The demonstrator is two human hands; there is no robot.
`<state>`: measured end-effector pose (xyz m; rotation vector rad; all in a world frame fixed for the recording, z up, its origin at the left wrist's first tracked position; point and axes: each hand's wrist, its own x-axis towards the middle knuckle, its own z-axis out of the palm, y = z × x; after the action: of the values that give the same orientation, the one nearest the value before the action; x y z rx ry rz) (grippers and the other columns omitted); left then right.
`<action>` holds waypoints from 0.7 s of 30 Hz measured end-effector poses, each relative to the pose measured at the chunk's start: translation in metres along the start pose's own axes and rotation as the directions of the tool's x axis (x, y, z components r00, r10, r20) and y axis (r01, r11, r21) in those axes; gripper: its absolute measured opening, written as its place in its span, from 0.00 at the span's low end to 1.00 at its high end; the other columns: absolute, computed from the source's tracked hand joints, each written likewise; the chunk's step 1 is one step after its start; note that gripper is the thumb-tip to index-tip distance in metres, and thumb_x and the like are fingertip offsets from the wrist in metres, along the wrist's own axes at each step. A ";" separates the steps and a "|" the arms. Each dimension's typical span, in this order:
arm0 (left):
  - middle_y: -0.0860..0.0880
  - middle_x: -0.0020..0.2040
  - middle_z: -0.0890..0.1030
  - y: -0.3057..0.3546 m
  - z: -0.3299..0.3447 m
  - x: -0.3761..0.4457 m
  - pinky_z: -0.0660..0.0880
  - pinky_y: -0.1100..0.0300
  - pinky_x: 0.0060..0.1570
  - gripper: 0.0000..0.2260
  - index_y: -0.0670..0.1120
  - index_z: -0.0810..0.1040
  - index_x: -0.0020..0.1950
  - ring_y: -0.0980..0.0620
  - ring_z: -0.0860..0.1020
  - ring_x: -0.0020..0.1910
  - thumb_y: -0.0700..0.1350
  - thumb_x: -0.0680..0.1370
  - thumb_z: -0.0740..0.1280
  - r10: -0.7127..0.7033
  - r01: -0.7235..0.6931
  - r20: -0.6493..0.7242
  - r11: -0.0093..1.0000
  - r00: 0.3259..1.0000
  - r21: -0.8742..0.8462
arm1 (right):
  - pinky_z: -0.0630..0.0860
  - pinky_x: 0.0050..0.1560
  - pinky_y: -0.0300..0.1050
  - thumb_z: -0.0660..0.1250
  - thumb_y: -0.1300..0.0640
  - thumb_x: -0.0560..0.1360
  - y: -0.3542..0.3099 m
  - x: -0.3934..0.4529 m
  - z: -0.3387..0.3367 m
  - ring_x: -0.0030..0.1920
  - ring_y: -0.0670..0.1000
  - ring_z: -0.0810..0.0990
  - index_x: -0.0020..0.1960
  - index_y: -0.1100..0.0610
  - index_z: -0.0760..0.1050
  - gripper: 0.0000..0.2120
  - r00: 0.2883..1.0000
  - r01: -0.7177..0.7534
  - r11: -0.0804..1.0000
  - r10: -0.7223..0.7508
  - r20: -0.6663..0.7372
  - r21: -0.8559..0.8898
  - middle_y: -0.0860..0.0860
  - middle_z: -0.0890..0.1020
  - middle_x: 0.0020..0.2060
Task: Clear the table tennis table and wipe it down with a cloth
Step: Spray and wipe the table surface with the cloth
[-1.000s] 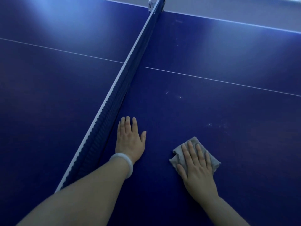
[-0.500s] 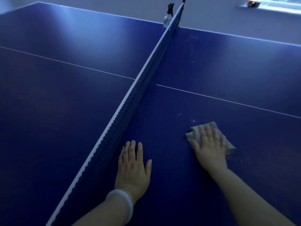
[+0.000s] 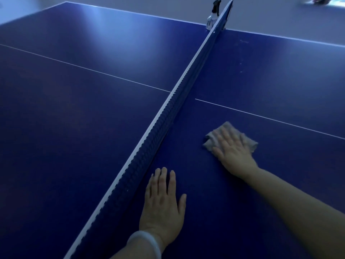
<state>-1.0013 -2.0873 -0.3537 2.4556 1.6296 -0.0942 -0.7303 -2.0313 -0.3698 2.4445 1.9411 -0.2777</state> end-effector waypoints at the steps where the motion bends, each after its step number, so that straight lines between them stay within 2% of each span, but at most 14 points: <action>1: 0.43 0.73 0.68 -0.001 0.000 0.000 0.63 0.47 0.70 0.30 0.44 0.68 0.74 0.44 0.65 0.74 0.59 0.79 0.47 0.003 -0.003 -0.009 1.000 1.000 0.010 | 0.36 0.75 0.59 0.42 0.38 0.81 0.018 0.005 -0.004 0.78 0.51 0.36 0.80 0.44 0.45 0.29 0.994 -0.108 0.994 0.108 -0.008 0.006 0.47 0.43 0.79; 2: 0.42 0.72 0.70 -0.001 -0.001 0.000 0.66 0.47 0.68 0.30 0.43 0.70 0.72 0.44 0.67 0.72 0.59 0.79 0.49 0.004 -0.004 -0.023 1.000 1.000 0.020 | 0.37 0.75 0.60 0.43 0.39 0.81 0.033 0.011 -0.009 0.78 0.52 0.37 0.80 0.45 0.45 0.28 0.967 -0.253 0.967 0.253 -0.003 0.037 0.48 0.43 0.79; 4: 0.42 0.69 0.74 0.000 -0.002 0.000 0.71 0.46 0.64 0.29 0.43 0.74 0.69 0.43 0.72 0.69 0.58 0.78 0.51 0.003 -0.001 -0.050 0.999 0.999 0.038 | 0.36 0.75 0.62 0.42 0.40 0.82 0.050 0.027 -0.018 0.78 0.55 0.37 0.80 0.47 0.42 0.29 0.869 -0.495 0.864 0.493 0.049 0.094 0.49 0.41 0.79; 5: 0.42 0.69 0.74 0.000 -0.003 -0.001 0.72 0.47 0.63 0.28 0.43 0.75 0.69 0.43 0.72 0.69 0.58 0.78 0.52 0.001 0.001 -0.052 0.999 0.999 0.046 | 0.36 0.75 0.63 0.42 0.41 0.82 0.046 0.037 -0.021 0.78 0.57 0.36 0.80 0.48 0.41 0.29 0.832 -0.554 0.826 0.550 0.066 0.103 0.50 0.40 0.79; 6: 0.42 0.69 0.74 0.000 -0.003 -0.001 0.72 0.47 0.63 0.28 0.43 0.75 0.68 0.44 0.73 0.68 0.58 0.77 0.52 -0.002 0.005 -0.054 0.998 0.999 0.056 | 0.36 0.75 0.64 0.42 0.41 0.82 0.036 0.048 -0.023 0.78 0.58 0.36 0.80 0.49 0.40 0.30 0.825 -0.565 0.818 0.561 0.072 0.108 0.51 0.39 0.79; 8: 0.42 0.68 0.75 0.001 -0.004 -0.002 0.71 0.48 0.65 0.28 0.43 0.76 0.68 0.44 0.73 0.68 0.59 0.77 0.52 -0.002 0.007 -0.062 0.997 0.998 0.074 | 0.36 0.75 0.64 0.42 0.39 0.82 0.000 0.067 -0.023 0.77 0.58 0.33 0.80 0.50 0.39 0.31 0.898 -0.440 0.891 0.433 0.083 0.112 0.51 0.38 0.79; 10: 0.42 0.68 0.75 0.001 -0.004 -0.002 0.70 0.47 0.67 0.29 0.43 0.76 0.68 0.43 0.73 0.68 0.59 0.77 0.52 0.002 0.002 -0.054 0.997 0.999 0.081 | 0.34 0.75 0.63 0.43 0.37 0.81 -0.048 0.077 -0.020 0.77 0.56 0.31 0.80 0.49 0.40 0.32 0.985 -0.161 0.983 0.155 0.075 0.092 0.51 0.37 0.79; 12: 0.42 0.68 0.75 0.001 -0.005 -0.001 0.71 0.48 0.64 0.29 0.43 0.76 0.68 0.44 0.74 0.67 0.59 0.76 0.52 -0.008 0.011 -0.033 0.997 0.999 0.079 | 0.32 0.74 0.60 0.45 0.36 0.81 -0.092 0.071 -0.014 0.77 0.54 0.32 0.80 0.47 0.41 0.32 0.992 0.106 0.991 -0.111 0.062 0.076 0.49 0.39 0.79; 14: 0.43 0.68 0.76 0.001 -0.006 0.000 0.72 0.48 0.61 0.29 0.44 0.77 0.67 0.44 0.75 0.66 0.59 0.76 0.53 -0.009 0.012 -0.040 0.997 0.999 0.072 | 0.32 0.75 0.57 0.47 0.37 0.81 -0.099 0.064 -0.007 0.77 0.51 0.33 0.80 0.46 0.43 0.32 0.969 0.236 0.969 -0.240 0.059 0.068 0.48 0.41 0.79; 15: 0.43 0.68 0.75 0.001 -0.005 0.000 0.72 0.48 0.61 0.29 0.44 0.76 0.68 0.44 0.75 0.66 0.59 0.76 0.53 -0.007 0.011 -0.051 0.997 0.999 0.070 | 0.33 0.75 0.57 0.47 0.37 0.81 -0.089 0.067 -0.008 0.78 0.51 0.34 0.80 0.45 0.44 0.31 0.966 0.253 0.966 -0.255 0.044 0.050 0.47 0.42 0.79; 16: 0.43 0.68 0.75 0.000 -0.004 0.000 0.71 0.48 0.61 0.29 0.44 0.76 0.68 0.44 0.74 0.67 0.59 0.76 0.53 -0.005 0.009 -0.061 0.997 0.998 0.071 | 0.35 0.75 0.58 0.47 0.37 0.81 -0.073 0.074 -0.010 0.78 0.51 0.35 0.80 0.45 0.46 0.31 0.975 0.220 0.975 -0.220 0.022 0.032 0.47 0.43 0.79; 18: 0.43 0.69 0.74 -0.001 -0.002 0.000 0.70 0.48 0.64 0.29 0.44 0.75 0.69 0.44 0.73 0.68 0.59 0.77 0.53 -0.003 0.007 -0.070 0.998 0.998 0.069 | 0.37 0.74 0.61 0.46 0.36 0.81 -0.034 0.089 -0.017 0.78 0.53 0.35 0.80 0.46 0.46 0.31 1.000 -0.011 0.998 0.011 0.007 0.055 0.48 0.43 0.79; 20: 0.43 0.70 0.73 -0.002 0.000 0.000 0.68 0.47 0.69 0.29 0.44 0.74 0.69 0.44 0.72 0.69 0.60 0.77 0.53 0.003 0.002 -0.074 0.998 0.997 0.063 | 0.36 0.75 0.64 0.44 0.37 0.81 -0.004 0.103 -0.024 0.77 0.56 0.34 0.80 0.47 0.42 0.31 0.958 -0.283 0.954 0.276 0.076 0.103 0.49 0.40 0.79; 21: 0.43 0.70 0.73 -0.002 0.000 0.000 0.64 0.47 0.69 0.29 0.44 0.74 0.69 0.44 0.72 0.69 0.60 0.77 0.54 0.002 0.002 -0.070 0.998 0.998 0.058 | 0.36 0.74 0.64 0.43 0.37 0.81 0.000 0.109 -0.025 0.77 0.57 0.34 0.80 0.48 0.41 0.31 0.932 -0.357 0.928 0.346 0.109 0.109 0.50 0.39 0.79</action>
<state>-1.0031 -2.0861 -0.3539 2.5294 1.6777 -0.0563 -0.7031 -1.9227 -0.3608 2.7451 1.4538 -0.5026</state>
